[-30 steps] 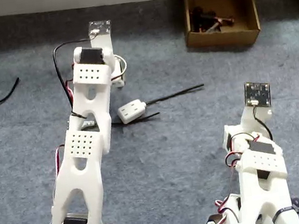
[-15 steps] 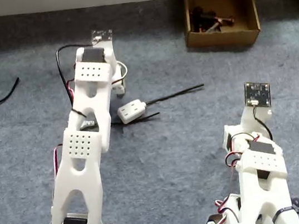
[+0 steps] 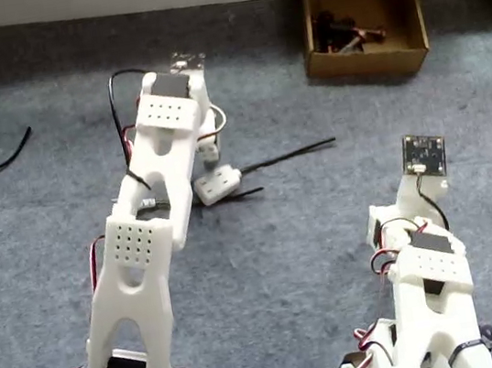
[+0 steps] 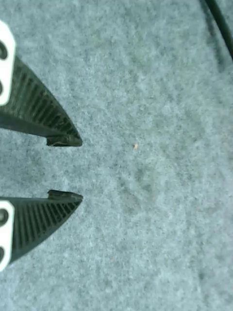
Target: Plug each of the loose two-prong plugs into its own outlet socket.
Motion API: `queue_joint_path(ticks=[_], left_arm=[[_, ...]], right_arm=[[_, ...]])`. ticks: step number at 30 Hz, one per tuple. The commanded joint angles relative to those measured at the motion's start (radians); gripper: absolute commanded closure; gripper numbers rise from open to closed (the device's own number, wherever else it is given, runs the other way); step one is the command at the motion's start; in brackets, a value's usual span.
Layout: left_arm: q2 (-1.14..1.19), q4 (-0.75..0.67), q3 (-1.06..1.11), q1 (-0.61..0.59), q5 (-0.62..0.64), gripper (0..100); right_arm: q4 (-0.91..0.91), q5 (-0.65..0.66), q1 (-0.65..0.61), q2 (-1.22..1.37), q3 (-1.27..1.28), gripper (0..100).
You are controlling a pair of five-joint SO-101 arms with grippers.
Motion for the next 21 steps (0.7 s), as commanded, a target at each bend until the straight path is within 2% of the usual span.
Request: queue_joint_path(ticks=[1, 12, 21], left_arm=[[-0.107, 0.003, 0.056, 0.056, 0.020, 87], [-0.157, 0.002, 0.189, 0.114, 0.020, 87], [-0.160, 0.002, 0.213, 0.165, 0.020, 87]], right_arm=[[-0.019, 0.012, -0.007, -0.019, -0.004, 84.6], [-0.019, 0.012, -0.007, -0.019, -0.004, 84.6], [-0.019, 0.012, -0.007, -0.019, -0.004, 84.6]])
